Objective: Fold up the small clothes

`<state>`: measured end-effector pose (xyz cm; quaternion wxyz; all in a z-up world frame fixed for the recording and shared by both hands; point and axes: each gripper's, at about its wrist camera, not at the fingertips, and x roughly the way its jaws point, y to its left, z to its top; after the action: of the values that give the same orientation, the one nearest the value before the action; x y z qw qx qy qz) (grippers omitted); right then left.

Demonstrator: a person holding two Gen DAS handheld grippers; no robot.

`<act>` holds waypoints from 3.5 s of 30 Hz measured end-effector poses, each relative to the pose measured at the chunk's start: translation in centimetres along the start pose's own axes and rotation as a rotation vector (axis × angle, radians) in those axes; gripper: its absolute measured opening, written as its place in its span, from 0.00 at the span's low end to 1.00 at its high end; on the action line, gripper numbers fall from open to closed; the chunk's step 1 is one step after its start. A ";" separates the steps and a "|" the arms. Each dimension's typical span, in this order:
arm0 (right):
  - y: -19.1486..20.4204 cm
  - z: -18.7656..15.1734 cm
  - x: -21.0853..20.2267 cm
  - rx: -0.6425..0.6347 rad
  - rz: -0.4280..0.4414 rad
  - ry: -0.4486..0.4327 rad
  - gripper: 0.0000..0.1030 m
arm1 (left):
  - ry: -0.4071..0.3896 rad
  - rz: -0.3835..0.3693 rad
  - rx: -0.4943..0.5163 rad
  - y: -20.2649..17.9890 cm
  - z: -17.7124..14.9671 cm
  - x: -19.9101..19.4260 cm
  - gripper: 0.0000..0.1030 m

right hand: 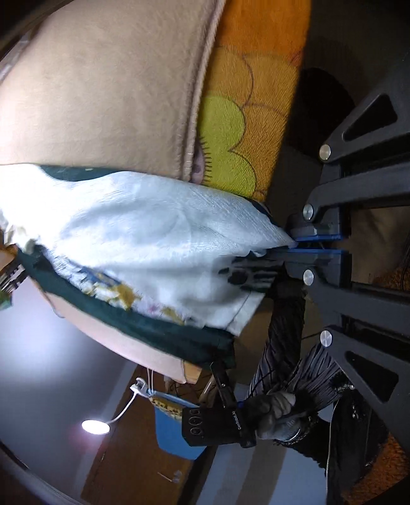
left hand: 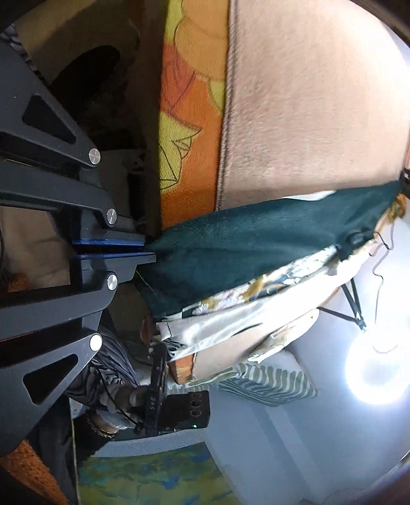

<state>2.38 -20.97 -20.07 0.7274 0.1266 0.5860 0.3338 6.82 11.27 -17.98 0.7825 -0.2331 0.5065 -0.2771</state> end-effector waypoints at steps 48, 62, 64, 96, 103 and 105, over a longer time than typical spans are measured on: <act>-1.5 7.4 -1.9 0.178 0.214 -0.080 0.00 | -0.039 -0.149 -0.051 0.1 7.4 -1.9 0.01; -4.4 16.2 0.9 0.218 0.098 -0.062 0.00 | -0.026 -0.049 -0.072 3.0 14.4 2.6 0.01; -5.1 16.6 1.4 0.237 0.094 -0.054 0.00 | -0.018 -0.030 -0.068 3.3 14.6 3.2 0.01; -2.2 16.6 1.4 -0.091 -0.205 -0.090 0.29 | 0.010 0.192 0.149 1.1 14.9 5.2 0.29; -1.7 17.4 -1.3 -0.131 -0.288 -0.202 0.30 | -0.085 0.244 0.152 1.5 17.0 3.6 0.29; -1.1 17.6 -2.1 -0.166 -0.324 -0.241 0.35 | -0.115 0.245 0.170 1.0 17.8 3.0 0.29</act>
<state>19.05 -19.44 -14.14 0.8443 0.0094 0.4779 0.2423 24.45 11.50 -13.93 0.8550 -0.1180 0.4603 -0.2079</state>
